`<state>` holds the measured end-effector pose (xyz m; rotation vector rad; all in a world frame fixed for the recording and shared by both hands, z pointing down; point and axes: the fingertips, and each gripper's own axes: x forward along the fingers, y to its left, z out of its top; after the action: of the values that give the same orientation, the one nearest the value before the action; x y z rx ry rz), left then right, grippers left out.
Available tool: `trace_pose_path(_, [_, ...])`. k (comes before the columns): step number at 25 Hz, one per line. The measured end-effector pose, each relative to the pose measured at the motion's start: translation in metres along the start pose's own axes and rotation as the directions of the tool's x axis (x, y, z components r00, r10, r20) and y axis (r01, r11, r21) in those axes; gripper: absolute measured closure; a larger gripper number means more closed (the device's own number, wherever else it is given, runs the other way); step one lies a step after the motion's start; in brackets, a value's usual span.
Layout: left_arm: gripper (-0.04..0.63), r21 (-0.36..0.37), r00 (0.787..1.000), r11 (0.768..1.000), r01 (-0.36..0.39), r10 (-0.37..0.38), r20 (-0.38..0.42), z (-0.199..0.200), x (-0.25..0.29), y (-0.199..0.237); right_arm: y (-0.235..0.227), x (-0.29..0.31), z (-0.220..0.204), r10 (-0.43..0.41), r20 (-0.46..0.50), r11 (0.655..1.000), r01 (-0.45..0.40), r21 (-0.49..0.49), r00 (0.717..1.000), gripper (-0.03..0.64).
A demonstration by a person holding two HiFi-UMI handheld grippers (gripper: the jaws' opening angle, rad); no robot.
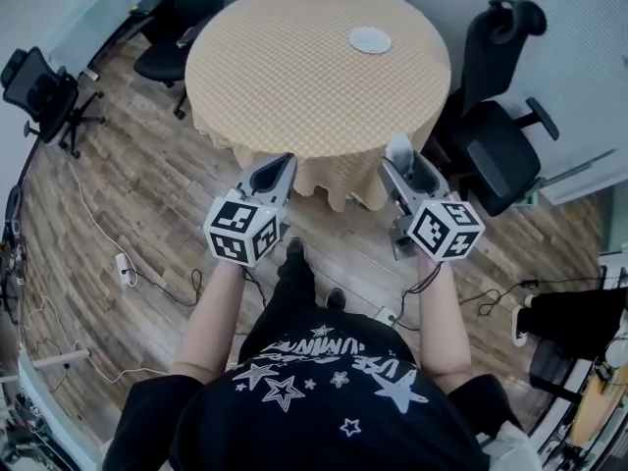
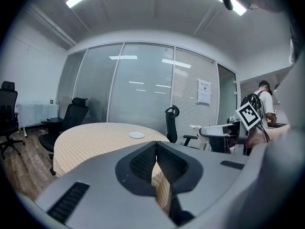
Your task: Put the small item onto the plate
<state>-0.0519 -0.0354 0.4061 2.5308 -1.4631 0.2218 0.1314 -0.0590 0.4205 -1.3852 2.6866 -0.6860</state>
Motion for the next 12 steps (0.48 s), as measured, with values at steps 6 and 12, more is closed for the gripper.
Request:
trace_pose_path(6, [0.588, -0.015, 0.996, 0.996, 0.086, -0.086, -0.009, 0.008, 0.05, 0.032, -0.009, 0.041, -0.004, -0.072, -0.03, 0.997, 0.072, 0.022, 0.997, 0.307])
trace_pose_path(12, [0.588, -0.009, 0.988, 0.989, 0.15, -0.15, -0.025, 0.019, 0.097, 0.075, -0.024, 0.094, 0.015, -0.129, -0.01, 0.991, 0.129, 0.037, 0.992, 0.307])
